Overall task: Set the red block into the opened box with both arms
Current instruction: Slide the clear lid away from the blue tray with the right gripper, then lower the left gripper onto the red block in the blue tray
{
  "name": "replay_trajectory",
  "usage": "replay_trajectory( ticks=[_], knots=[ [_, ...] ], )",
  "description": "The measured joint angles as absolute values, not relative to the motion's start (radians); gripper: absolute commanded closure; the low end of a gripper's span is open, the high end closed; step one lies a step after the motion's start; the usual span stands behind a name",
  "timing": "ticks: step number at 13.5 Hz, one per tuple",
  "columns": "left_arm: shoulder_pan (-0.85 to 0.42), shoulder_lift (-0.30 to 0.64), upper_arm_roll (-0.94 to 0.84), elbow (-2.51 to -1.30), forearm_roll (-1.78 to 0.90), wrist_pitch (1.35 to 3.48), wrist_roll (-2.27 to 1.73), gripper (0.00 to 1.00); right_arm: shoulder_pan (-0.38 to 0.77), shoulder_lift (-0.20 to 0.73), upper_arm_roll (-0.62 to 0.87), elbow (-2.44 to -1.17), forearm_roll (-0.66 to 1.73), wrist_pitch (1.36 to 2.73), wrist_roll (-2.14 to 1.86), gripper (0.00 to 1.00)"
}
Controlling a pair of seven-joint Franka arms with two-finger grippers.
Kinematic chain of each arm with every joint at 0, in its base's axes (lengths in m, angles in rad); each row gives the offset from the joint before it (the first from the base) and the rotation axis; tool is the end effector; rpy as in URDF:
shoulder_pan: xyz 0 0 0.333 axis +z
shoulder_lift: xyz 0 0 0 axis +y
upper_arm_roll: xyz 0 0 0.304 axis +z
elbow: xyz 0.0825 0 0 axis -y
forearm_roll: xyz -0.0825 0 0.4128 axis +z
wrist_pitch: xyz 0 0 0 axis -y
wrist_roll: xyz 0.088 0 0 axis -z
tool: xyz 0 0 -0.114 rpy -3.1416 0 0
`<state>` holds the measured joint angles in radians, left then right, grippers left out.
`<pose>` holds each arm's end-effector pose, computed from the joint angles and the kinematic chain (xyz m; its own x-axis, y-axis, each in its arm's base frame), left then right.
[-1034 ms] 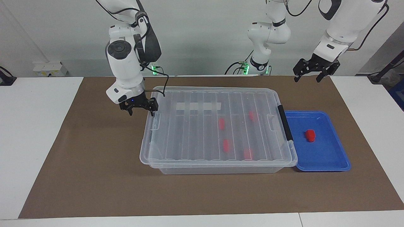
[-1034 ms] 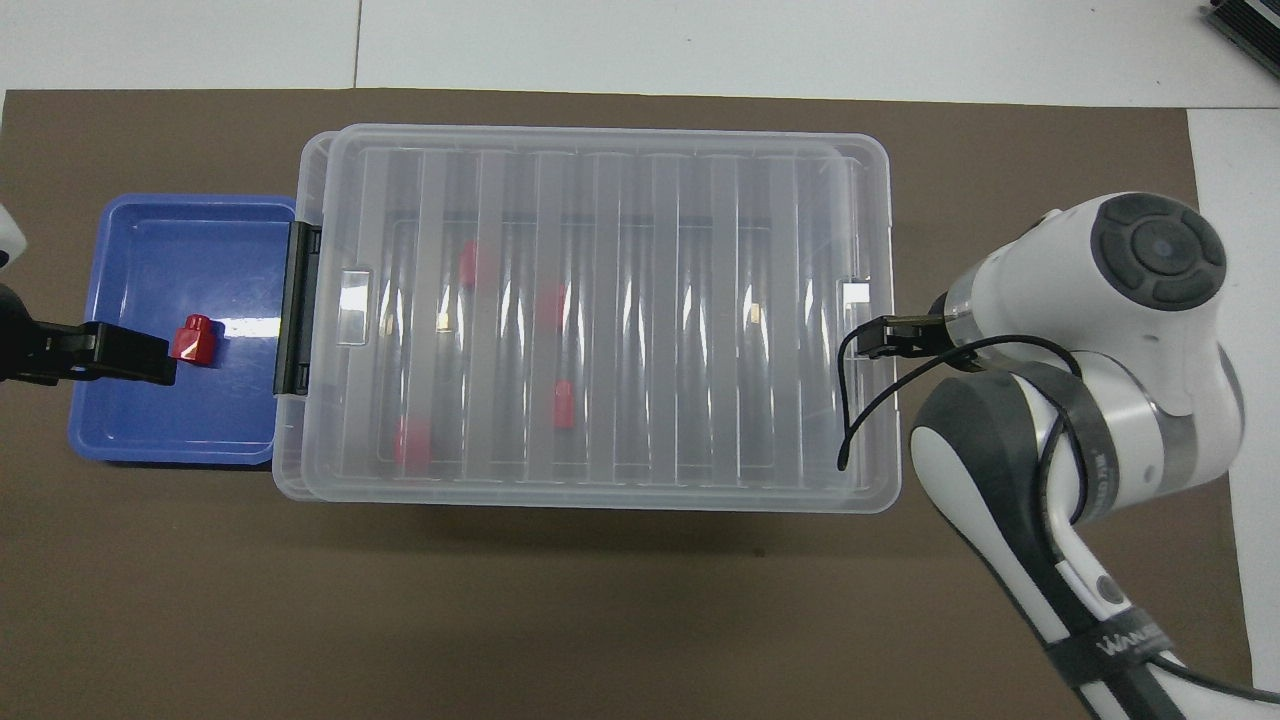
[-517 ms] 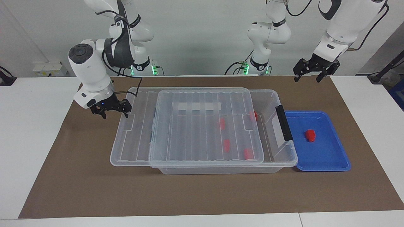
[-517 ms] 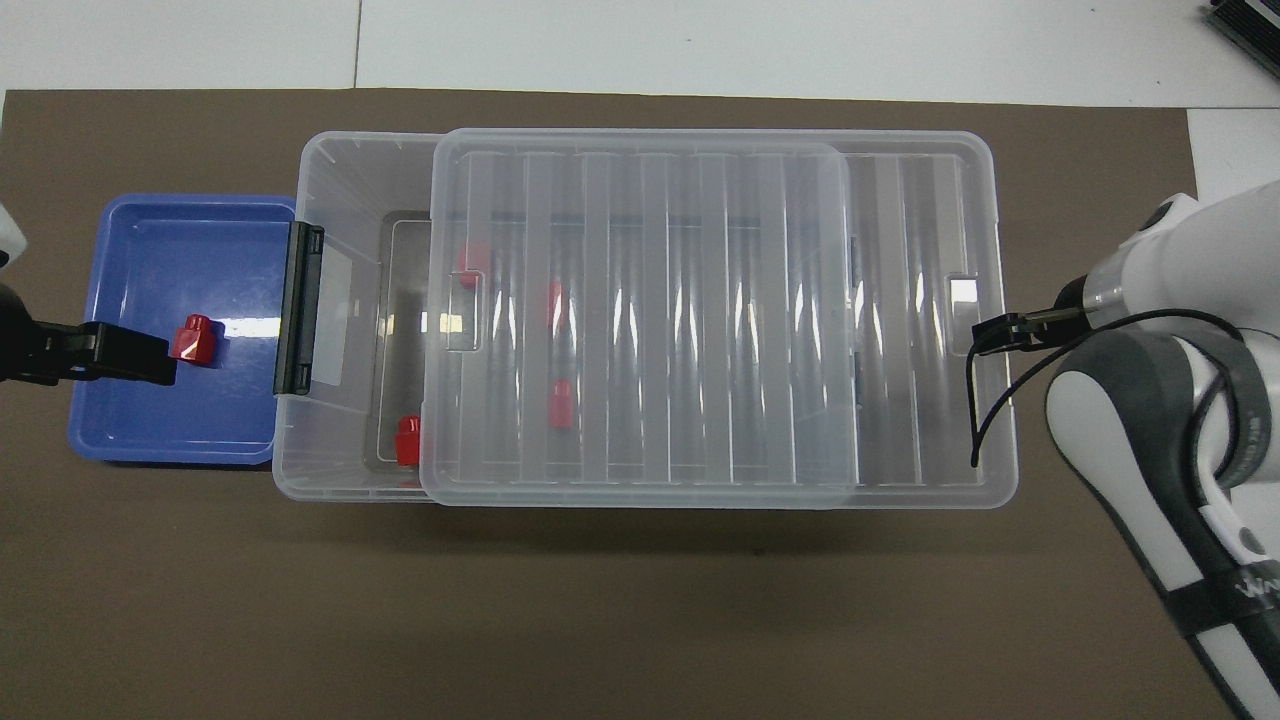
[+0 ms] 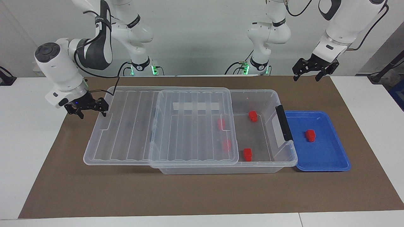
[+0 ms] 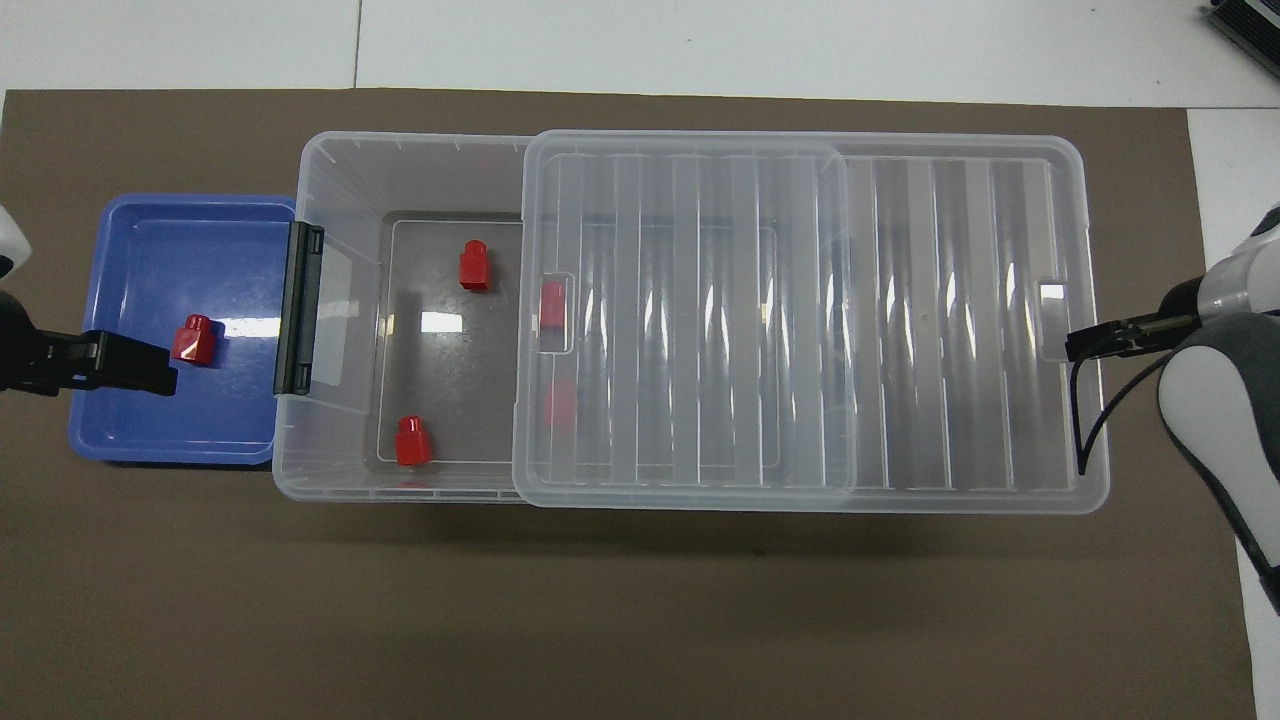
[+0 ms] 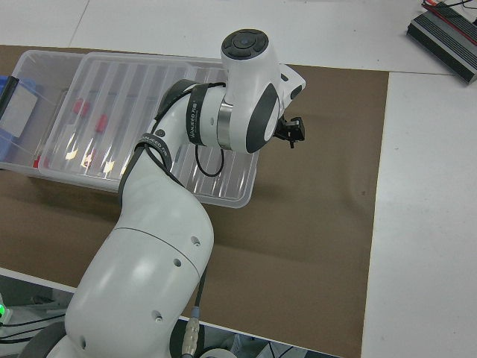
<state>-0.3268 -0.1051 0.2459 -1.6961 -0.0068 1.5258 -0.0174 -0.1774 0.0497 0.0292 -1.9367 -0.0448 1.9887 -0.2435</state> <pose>0.5444 -0.0389 0.5969 0.9954 -0.0666 -0.0688 -0.0646 -0.9974 0.0311 0.5897 -0.0913 0.4276 0.9936 0.1130 -0.0076 0.1132 -0.9928 0.0388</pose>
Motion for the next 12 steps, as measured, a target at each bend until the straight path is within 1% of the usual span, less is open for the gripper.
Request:
replay_trajectory(
  ticks=[3,7,9,12],
  knots=[
    [-0.306,-0.107,0.252,-1.696,-0.003,1.519,-0.018,0.00,-0.180,0.050,0.029,-1.936,-0.045,1.989,-0.246,0.00],
    [-0.233,-0.090,0.256,-1.716,0.007,1.604,0.022,0.00,-0.176,0.043,0.031,-1.907,-0.045,1.987,-0.240,0.00],
    [-0.186,-0.025,0.257,-1.745,0.009,1.705,0.110,0.00,-0.170,0.034,0.035,-1.864,-0.045,1.948,-0.178,0.00],
    [-0.132,0.117,0.258,-1.816,0.009,1.935,0.187,0.00,-0.115,0.019,0.039,-1.781,-0.045,1.858,-0.016,0.00]
  ],
)
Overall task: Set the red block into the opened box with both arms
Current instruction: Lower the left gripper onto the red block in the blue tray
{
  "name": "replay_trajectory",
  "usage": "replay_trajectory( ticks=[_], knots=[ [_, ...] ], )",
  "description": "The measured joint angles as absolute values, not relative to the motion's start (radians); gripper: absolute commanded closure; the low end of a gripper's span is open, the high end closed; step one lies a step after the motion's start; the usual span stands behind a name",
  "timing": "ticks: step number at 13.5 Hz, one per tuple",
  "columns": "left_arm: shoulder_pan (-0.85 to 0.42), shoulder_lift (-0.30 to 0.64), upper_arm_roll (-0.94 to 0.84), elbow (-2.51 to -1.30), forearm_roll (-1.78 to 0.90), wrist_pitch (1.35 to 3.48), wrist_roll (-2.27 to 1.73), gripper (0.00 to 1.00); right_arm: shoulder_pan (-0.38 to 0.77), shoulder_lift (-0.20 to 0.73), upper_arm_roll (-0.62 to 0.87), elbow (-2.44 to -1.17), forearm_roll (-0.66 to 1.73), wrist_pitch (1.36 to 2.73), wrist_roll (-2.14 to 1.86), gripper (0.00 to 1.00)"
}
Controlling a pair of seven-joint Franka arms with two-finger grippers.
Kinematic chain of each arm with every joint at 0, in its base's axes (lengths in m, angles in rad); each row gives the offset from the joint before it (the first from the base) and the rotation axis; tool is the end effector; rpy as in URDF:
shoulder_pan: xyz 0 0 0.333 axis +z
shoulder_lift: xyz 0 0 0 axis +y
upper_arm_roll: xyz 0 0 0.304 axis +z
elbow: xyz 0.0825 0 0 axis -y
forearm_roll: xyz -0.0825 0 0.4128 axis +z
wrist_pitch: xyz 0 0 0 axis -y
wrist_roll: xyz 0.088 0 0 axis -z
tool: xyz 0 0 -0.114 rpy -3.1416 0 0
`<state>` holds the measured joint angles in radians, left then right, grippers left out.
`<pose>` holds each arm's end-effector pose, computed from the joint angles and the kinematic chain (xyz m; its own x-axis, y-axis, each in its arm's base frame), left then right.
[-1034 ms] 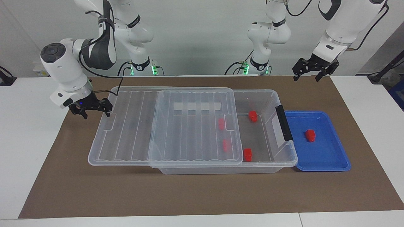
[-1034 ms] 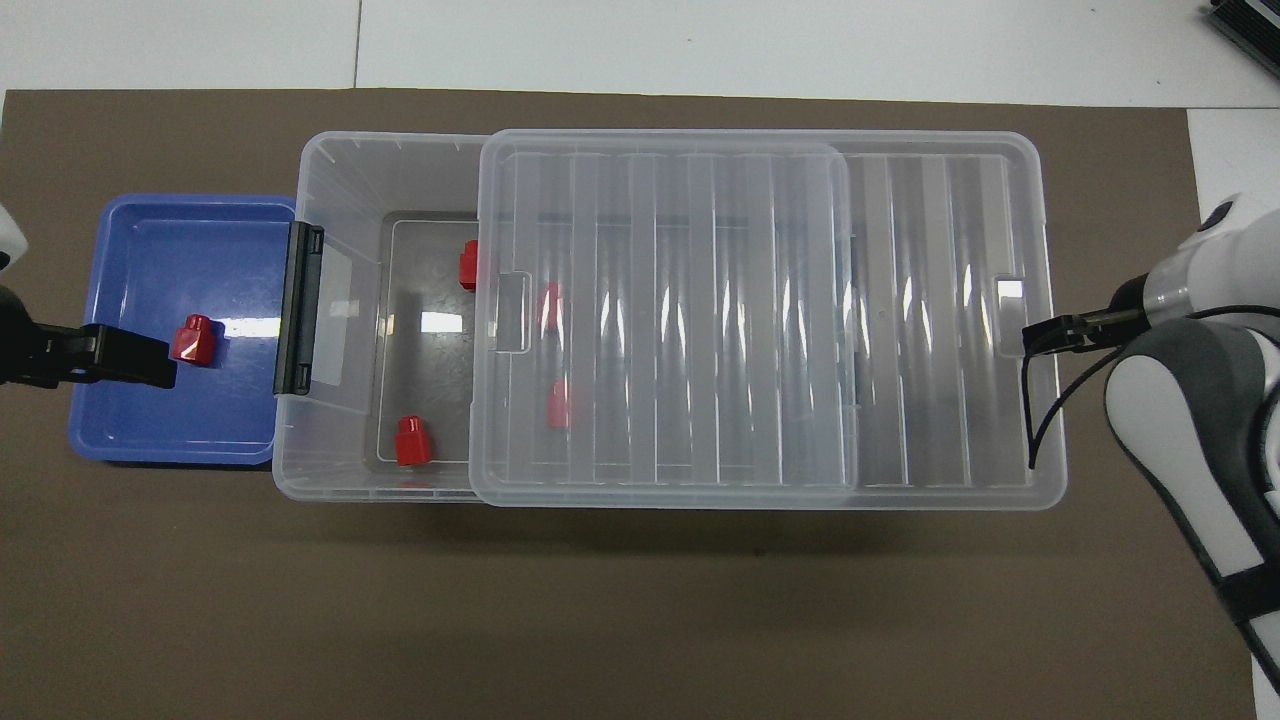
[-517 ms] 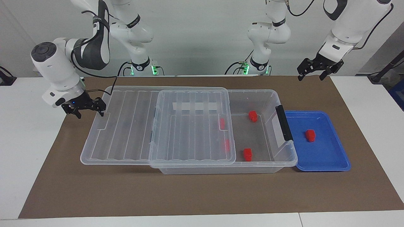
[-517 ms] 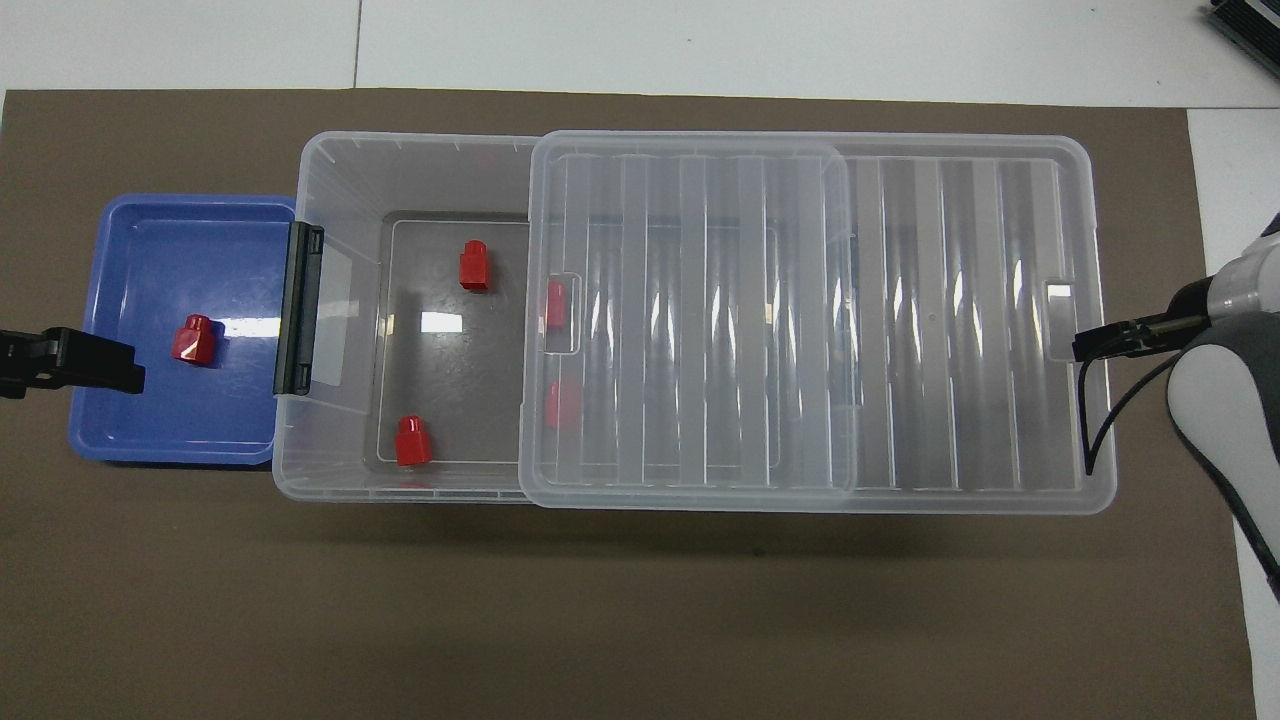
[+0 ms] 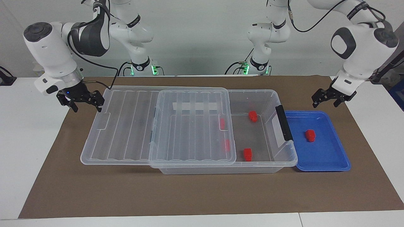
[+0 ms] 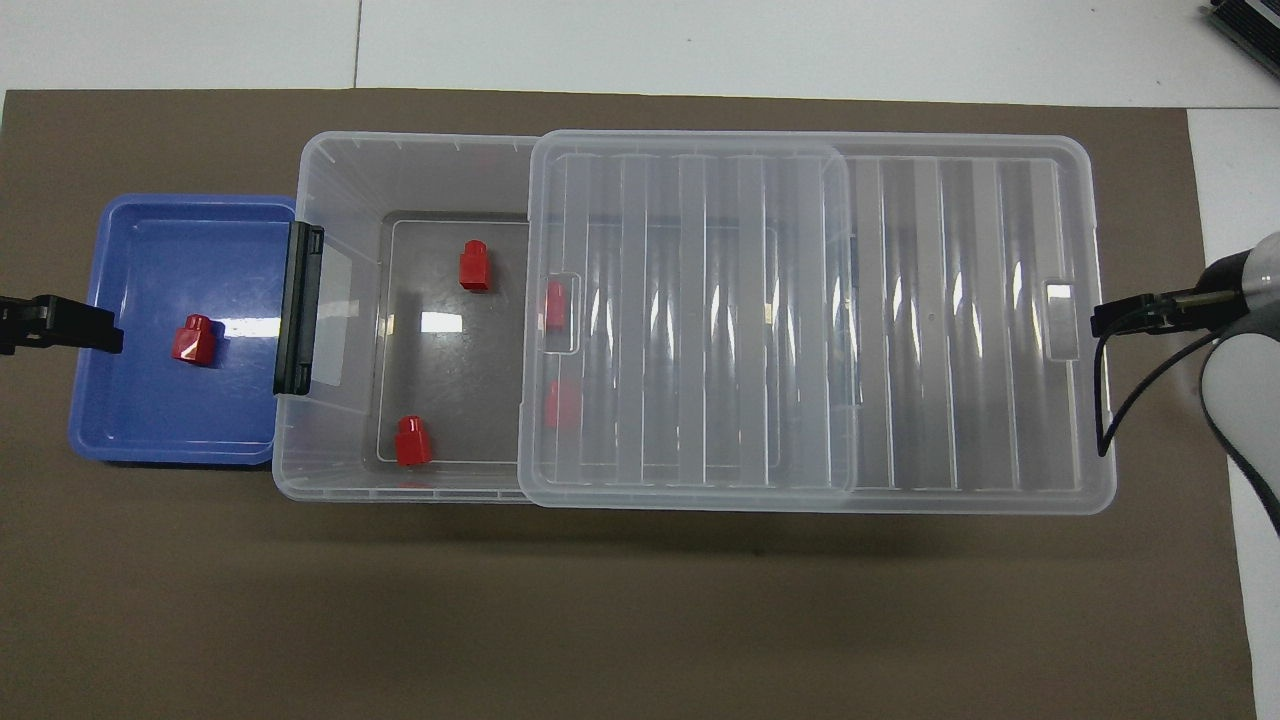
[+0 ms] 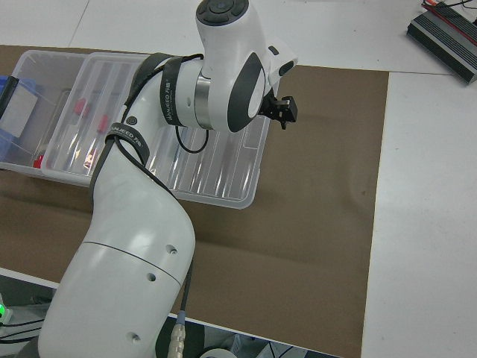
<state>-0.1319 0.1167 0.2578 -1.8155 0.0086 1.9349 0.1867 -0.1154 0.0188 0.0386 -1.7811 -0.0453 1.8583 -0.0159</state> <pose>0.6161 0.0742 0.4451 0.9978 -0.0656 -0.0007 -0.0655 -0.9971 -0.0383 0.6014 -0.0502 0.5134 0.9972 -0.0480 0.0574 -0.0506 -0.9977 0.0443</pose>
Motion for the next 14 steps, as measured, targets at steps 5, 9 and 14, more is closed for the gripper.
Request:
replay_trajectory(
  ticks=[5,9,14],
  knots=[
    [-0.107,0.242,0.255,-1.991,0.009,2.237,0.226,0.05,-0.005,0.015,0.043,-1.647,-0.045,1.700,0.247,0.00],
    [-0.103,0.292,0.255,-1.992,0.009,2.267,0.296,0.15,0.012,0.021,0.043,-1.560,-0.045,1.609,0.326,0.00],
    [-0.100,0.308,0.254,-1.999,0.009,2.313,0.311,0.23,0.020,0.023,0.043,-1.542,-0.045,1.551,0.326,0.00]
  ],
)
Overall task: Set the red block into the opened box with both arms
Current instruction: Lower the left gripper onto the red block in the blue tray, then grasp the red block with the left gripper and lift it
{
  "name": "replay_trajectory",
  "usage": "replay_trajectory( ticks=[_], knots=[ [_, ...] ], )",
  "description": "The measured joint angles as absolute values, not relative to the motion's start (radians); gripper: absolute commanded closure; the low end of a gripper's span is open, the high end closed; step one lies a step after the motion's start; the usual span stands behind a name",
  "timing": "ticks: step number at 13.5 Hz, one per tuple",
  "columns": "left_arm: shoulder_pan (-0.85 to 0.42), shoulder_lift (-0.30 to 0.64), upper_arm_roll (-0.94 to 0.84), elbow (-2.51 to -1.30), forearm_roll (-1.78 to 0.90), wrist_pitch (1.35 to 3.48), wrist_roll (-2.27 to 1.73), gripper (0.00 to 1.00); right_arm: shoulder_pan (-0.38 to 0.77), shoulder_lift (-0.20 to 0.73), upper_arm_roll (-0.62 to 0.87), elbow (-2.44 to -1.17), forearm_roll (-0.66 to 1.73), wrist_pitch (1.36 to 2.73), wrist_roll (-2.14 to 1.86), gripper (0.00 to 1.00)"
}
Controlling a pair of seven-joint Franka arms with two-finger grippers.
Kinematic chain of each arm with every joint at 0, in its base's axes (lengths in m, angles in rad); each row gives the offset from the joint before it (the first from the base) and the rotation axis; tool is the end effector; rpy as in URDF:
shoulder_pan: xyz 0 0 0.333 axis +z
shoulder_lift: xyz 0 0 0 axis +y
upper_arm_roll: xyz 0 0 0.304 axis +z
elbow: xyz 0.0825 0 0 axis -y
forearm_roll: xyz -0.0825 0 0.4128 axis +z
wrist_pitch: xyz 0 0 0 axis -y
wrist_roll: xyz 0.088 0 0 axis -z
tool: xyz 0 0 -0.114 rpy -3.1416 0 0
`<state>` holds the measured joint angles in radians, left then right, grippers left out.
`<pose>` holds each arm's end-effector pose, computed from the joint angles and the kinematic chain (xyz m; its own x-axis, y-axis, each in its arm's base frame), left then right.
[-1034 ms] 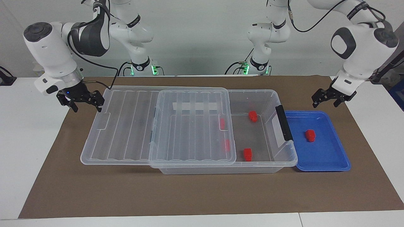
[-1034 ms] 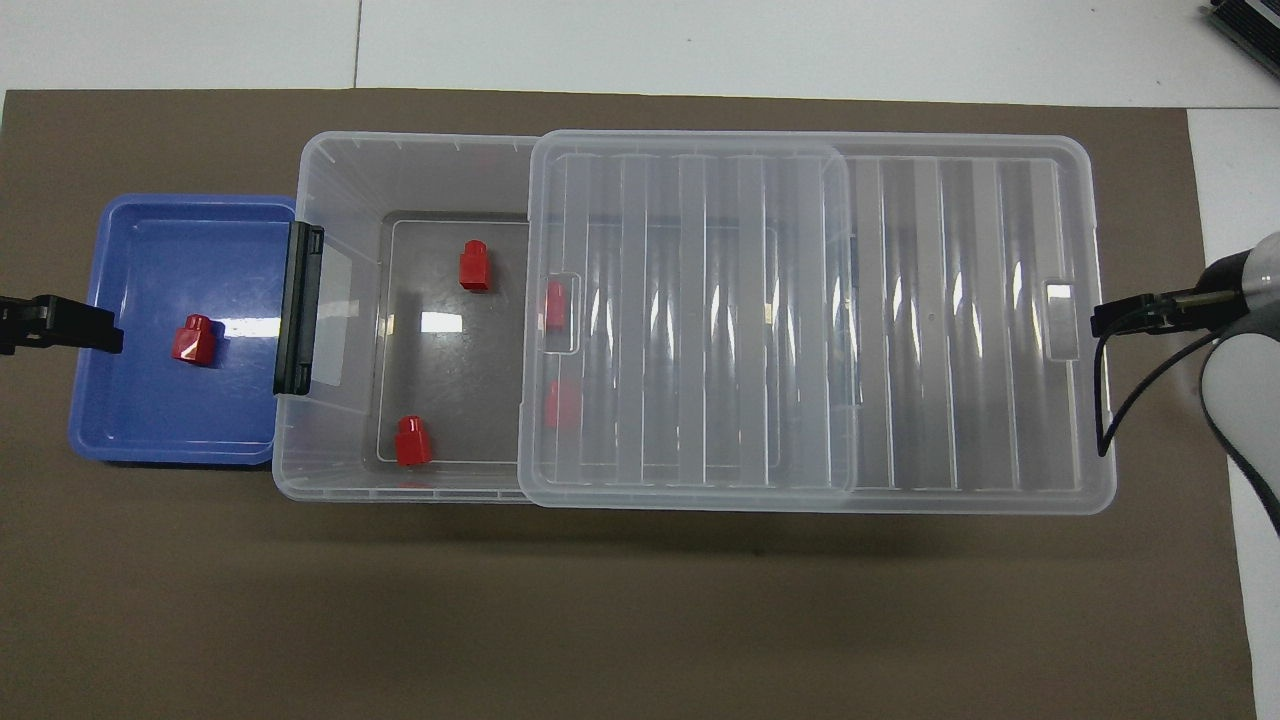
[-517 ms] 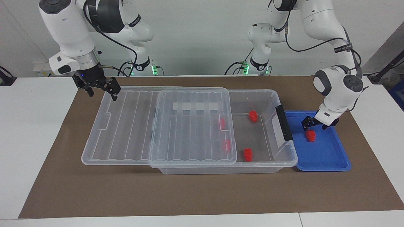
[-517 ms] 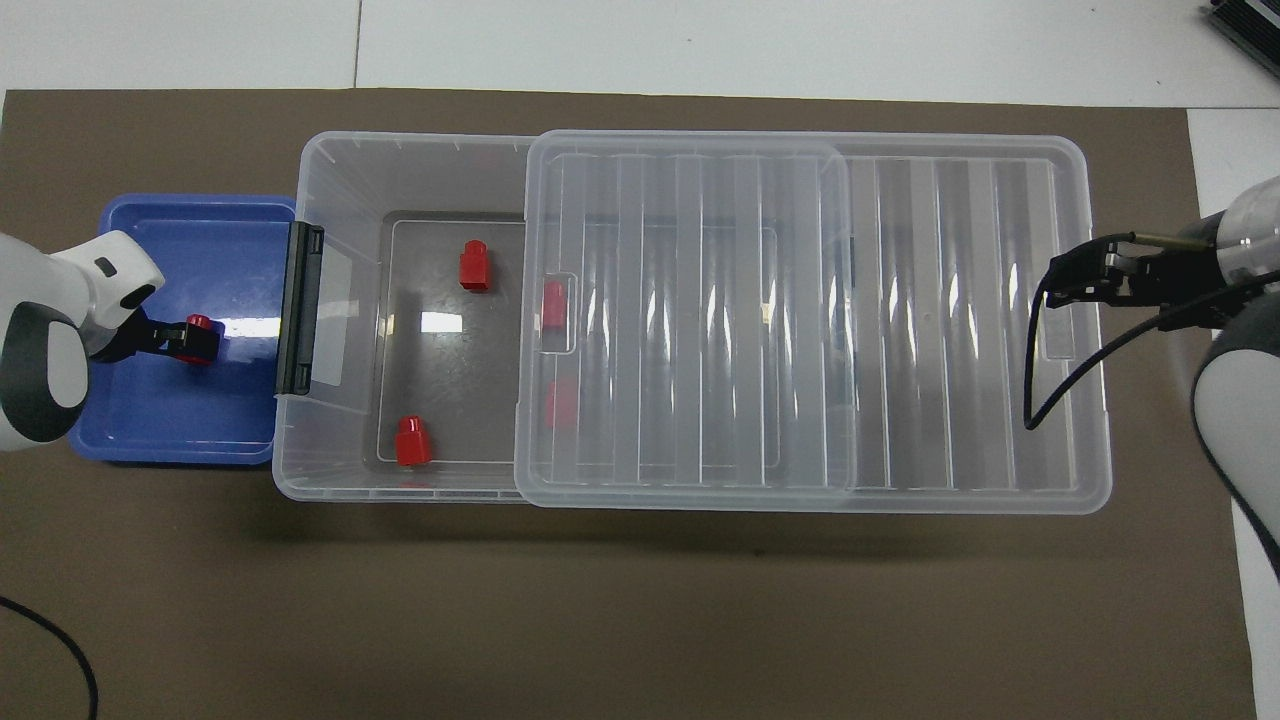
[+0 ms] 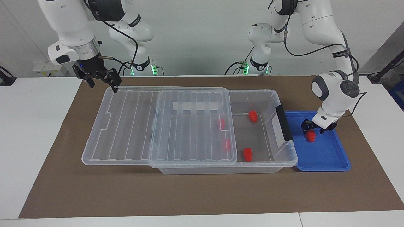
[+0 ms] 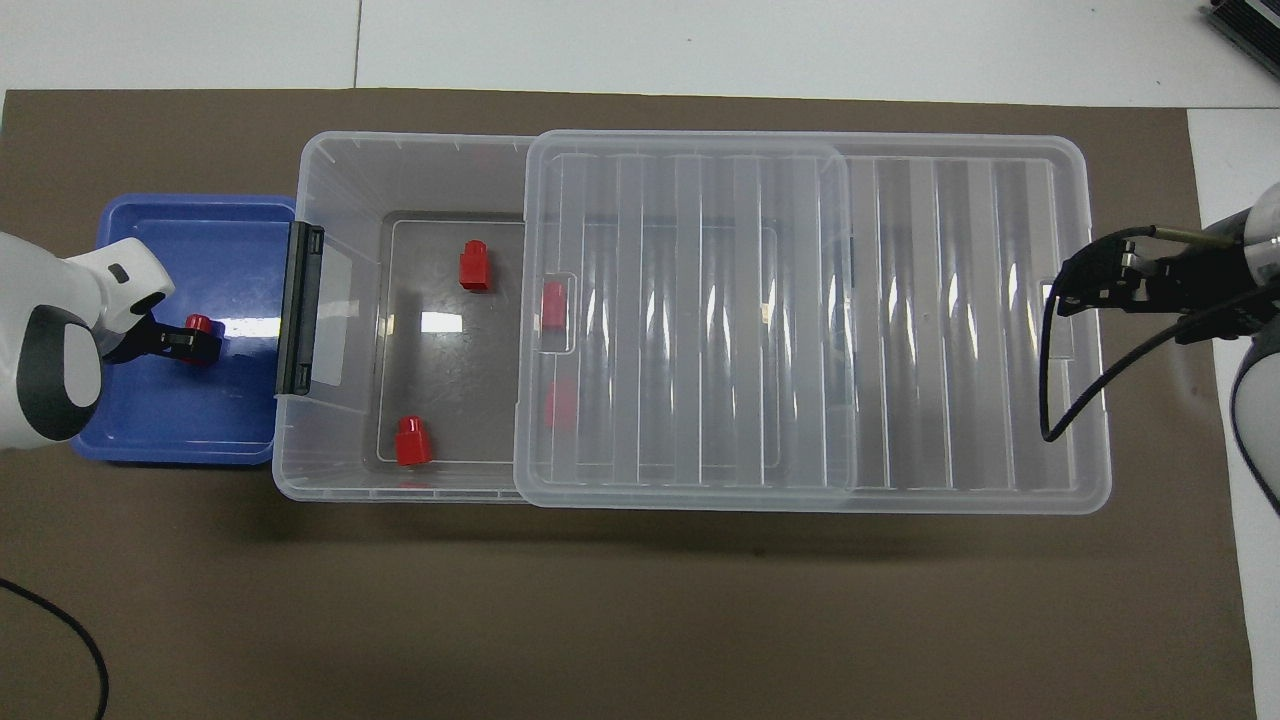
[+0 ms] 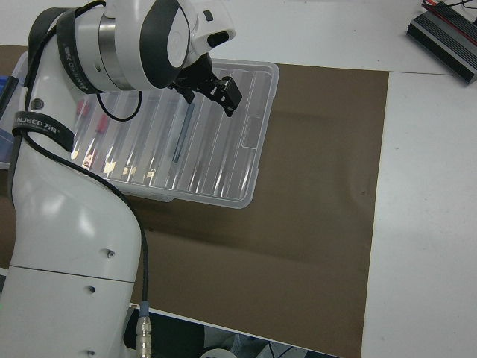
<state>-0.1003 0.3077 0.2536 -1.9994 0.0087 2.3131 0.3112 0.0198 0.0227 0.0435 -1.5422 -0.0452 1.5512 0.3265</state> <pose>0.6143 0.0925 0.2741 0.9846 -0.1744 -0.0112 -0.1747 -0.9811 -0.0830 0.5873 0.0317 0.6049 0.9654 -0.2607 0.0012 -0.2605 -0.9644 0.0463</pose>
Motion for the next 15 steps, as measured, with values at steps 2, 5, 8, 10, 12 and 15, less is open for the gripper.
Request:
replay_trajectory(
  ticks=[2,5,8,10,12,15],
  knots=[
    [-0.100,0.316,0.252,-2.026,0.009,2.365,0.312,0.71,0.020,0.023,0.043,-1.542,-0.045,1.546,0.326,0.00],
    [-0.101,0.317,0.246,-2.042,0.009,2.385,0.312,1.00,0.020,0.020,0.043,-1.549,-0.045,1.532,0.326,0.00],
    [-0.101,0.314,0.245,-2.026,0.008,2.344,0.312,1.00,0.020,0.016,0.043,-1.559,-0.045,1.531,0.326,0.00],
    [-0.101,0.313,0.245,-1.984,0.008,2.259,0.312,1.00,0.020,0.011,0.043,-1.567,-0.045,1.531,0.326,0.00],
    [-0.101,0.301,0.245,-1.909,0.007,2.133,0.310,1.00,0.019,0.008,0.043,-1.572,-0.045,1.531,0.326,0.00],
    [-0.101,0.249,0.245,-1.777,-0.028,1.902,0.258,1.00,0.016,0.008,0.043,-1.573,-0.045,1.531,0.326,0.00]
  ],
)
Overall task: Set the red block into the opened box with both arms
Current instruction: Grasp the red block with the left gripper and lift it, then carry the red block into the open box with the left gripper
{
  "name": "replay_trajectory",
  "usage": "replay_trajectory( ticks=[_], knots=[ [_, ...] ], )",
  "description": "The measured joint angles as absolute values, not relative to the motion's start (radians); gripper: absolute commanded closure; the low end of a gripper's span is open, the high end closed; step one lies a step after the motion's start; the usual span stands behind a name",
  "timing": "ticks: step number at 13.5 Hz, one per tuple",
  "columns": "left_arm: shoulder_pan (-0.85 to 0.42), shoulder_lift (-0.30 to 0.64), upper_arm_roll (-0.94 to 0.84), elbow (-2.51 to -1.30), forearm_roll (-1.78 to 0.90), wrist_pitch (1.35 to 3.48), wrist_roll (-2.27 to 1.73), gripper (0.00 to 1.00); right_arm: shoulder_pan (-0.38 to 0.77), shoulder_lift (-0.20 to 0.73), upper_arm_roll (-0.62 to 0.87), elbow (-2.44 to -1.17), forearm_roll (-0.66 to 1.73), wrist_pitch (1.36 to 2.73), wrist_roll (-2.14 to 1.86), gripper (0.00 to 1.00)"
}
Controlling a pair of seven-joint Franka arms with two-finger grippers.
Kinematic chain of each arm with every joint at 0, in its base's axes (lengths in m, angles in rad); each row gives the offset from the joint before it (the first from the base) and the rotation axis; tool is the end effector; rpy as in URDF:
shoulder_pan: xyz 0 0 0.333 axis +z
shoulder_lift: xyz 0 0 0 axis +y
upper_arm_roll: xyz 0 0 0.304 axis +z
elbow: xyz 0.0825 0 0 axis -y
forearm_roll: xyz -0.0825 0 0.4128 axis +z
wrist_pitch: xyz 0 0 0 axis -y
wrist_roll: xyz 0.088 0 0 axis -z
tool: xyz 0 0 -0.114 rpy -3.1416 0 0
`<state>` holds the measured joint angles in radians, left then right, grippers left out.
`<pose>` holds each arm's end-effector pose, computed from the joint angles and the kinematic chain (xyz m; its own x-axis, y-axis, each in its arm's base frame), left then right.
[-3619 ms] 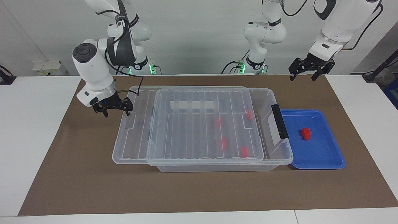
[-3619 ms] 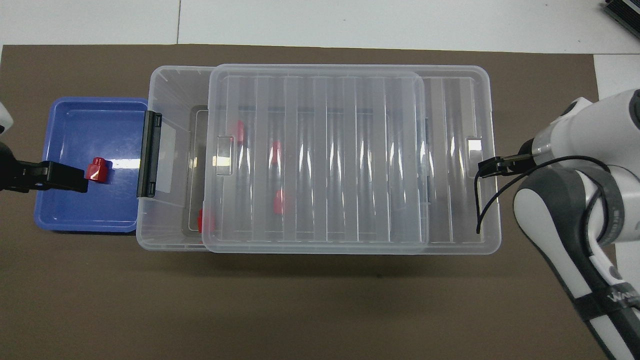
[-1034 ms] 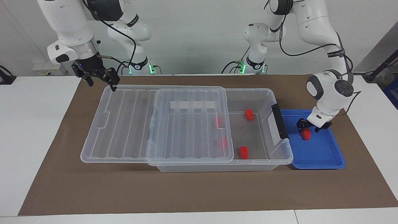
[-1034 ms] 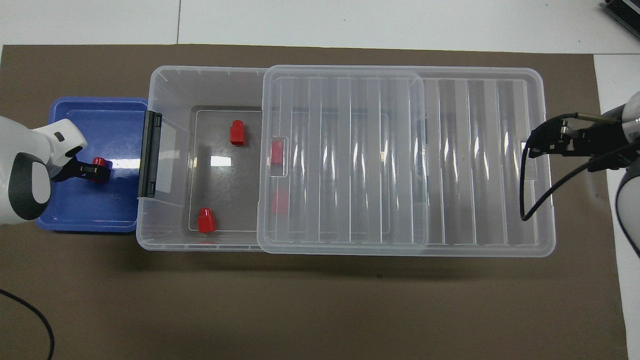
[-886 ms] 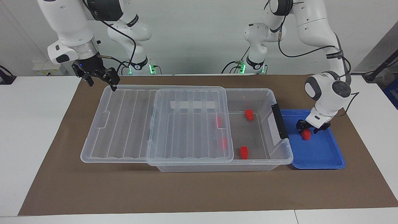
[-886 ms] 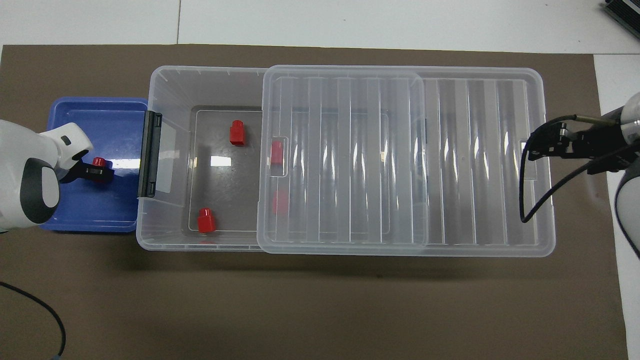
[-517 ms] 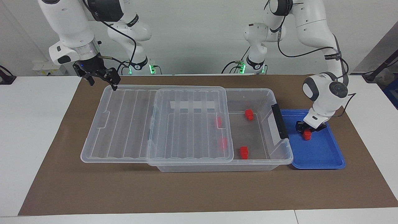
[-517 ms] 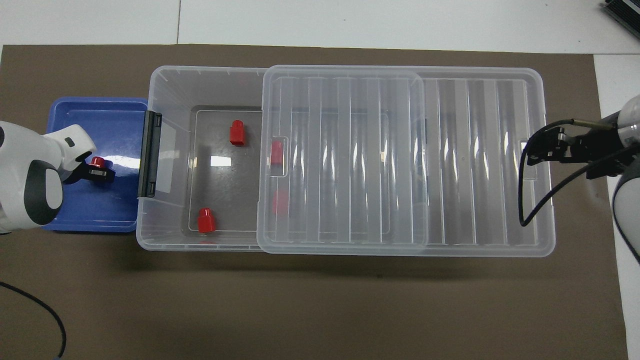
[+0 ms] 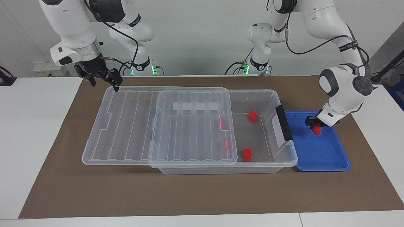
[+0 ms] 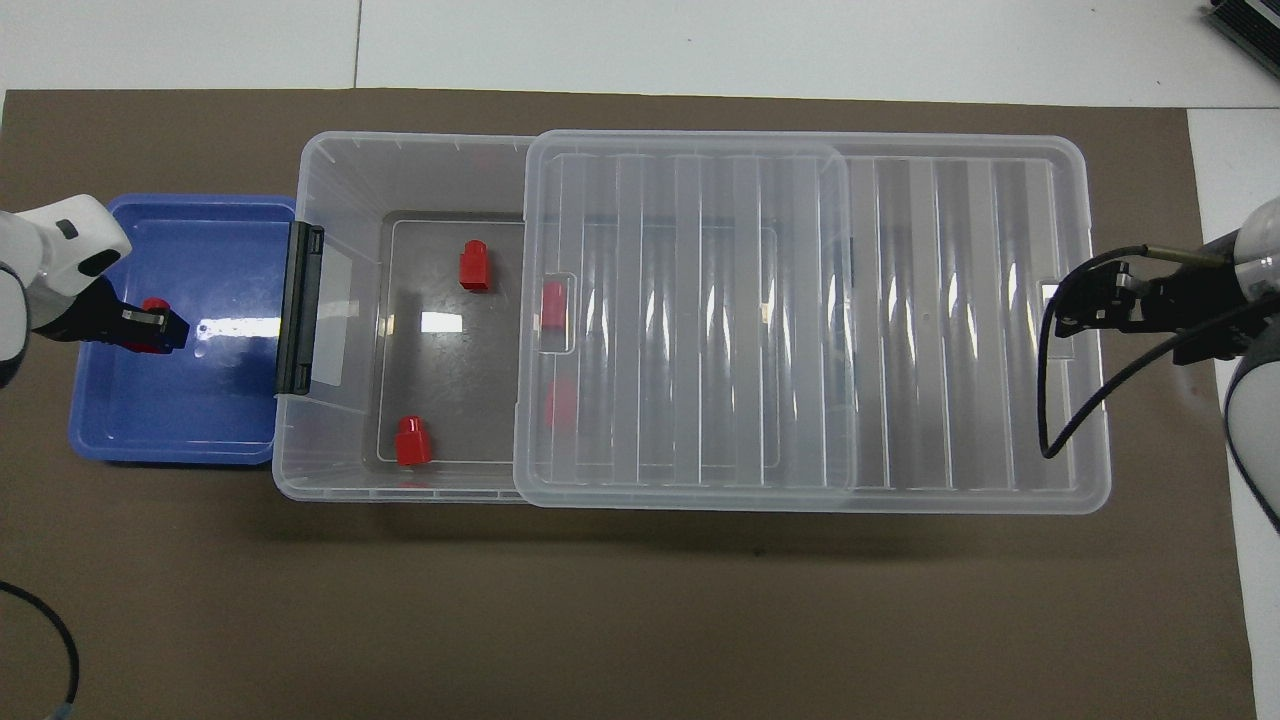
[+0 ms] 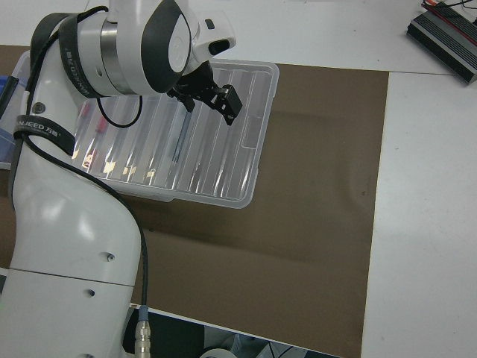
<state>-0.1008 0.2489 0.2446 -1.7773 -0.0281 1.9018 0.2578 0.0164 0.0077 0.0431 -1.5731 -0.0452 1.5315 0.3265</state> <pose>0.6295 0.0814 0.3801 0.9870 -0.1059 -0.1213 -0.1071 -0.9942 -0.0035 0.5800 0.0292 0.5966 0.9636 -0.2652 -0.0322 -0.2631 -0.9630 0.0583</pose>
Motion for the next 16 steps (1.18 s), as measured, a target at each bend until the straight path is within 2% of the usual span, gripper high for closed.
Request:
replay_trajectory(
  ticks=[3,6,9,11,12,14,16],
  knots=[
    [-0.104,0.210,0.218,-1.636,-0.060,1.692,0.099,1.00,0.013,0.008,0.043,-1.574,-0.045,1.536,0.326,0.00],
    [-0.125,0.205,0.116,-1.516,-0.104,1.592,-0.216,1.00,0.011,0.007,0.043,-1.574,-0.045,1.537,0.326,0.00],
    [-0.197,0.213,0.011,-1.500,-0.110,1.661,-0.524,1.00,0.011,0.007,0.043,-1.574,-0.045,1.538,0.326,0.00],
    [-0.275,0.218,0.006,-1.539,-0.094,1.755,-0.583,1.00,0.009,0.007,0.043,-1.574,-0.045,1.538,0.326,0.01],
    [-0.304,0.218,0.005,-1.576,-0.074,1.801,-0.589,1.00,0.004,0.007,0.043,-1.574,-0.045,1.541,0.326,0.21],
    [-0.352,0.221,0.005,-1.673,-0.035,1.910,-0.592,1.00,-0.011,0.007,0.042,-1.576,-0.045,1.559,0.319,1.00],
    [-0.376,0.235,0.005,-1.779,-0.018,2.048,-0.602,1.00,-0.032,0.007,0.042,-1.589,-0.045,1.590,0.296,1.00]
  ],
)
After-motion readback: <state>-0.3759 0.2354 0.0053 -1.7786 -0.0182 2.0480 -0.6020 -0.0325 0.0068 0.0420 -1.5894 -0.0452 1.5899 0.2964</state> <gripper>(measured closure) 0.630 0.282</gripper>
